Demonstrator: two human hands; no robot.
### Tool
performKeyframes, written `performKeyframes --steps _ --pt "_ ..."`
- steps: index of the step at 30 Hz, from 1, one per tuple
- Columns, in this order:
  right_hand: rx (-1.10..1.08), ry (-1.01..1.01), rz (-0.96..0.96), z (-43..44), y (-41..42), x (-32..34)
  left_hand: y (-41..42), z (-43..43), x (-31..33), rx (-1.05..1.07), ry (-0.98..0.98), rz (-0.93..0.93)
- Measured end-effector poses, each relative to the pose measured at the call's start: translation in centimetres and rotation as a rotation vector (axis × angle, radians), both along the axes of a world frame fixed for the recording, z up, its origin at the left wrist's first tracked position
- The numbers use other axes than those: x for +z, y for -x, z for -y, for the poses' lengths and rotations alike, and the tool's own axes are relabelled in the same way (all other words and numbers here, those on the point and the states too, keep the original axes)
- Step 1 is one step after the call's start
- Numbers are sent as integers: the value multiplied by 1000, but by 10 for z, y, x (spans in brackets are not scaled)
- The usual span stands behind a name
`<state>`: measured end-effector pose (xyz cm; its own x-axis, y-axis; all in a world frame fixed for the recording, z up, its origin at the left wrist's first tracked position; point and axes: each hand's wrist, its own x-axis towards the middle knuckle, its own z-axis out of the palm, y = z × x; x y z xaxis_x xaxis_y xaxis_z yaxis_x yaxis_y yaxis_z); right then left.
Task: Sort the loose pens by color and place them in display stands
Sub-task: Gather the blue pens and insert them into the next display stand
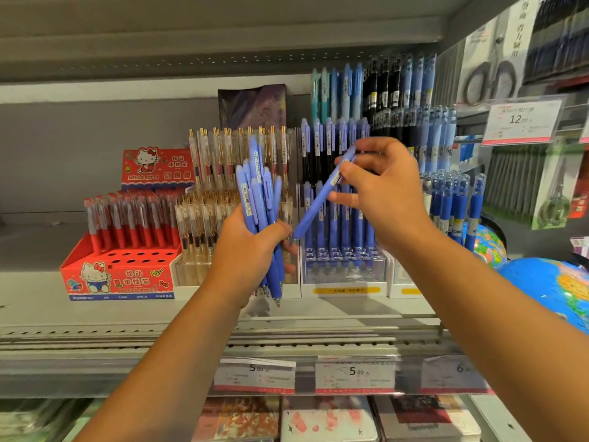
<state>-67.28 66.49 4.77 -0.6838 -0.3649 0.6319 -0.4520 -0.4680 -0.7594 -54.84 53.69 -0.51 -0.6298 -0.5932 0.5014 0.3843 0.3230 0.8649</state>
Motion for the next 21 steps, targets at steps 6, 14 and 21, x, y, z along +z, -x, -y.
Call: performKeyframes --steps 6,14,21 --pt "-104 -1 -173 5 9 1 3 9 -3 142 75 -1" --pt "-152 -206 -375 17 14 -20 3 3 -3 100 95 31" --pt "-200 -376 -532 19 9 -29 2 2 -3 46 103 53"
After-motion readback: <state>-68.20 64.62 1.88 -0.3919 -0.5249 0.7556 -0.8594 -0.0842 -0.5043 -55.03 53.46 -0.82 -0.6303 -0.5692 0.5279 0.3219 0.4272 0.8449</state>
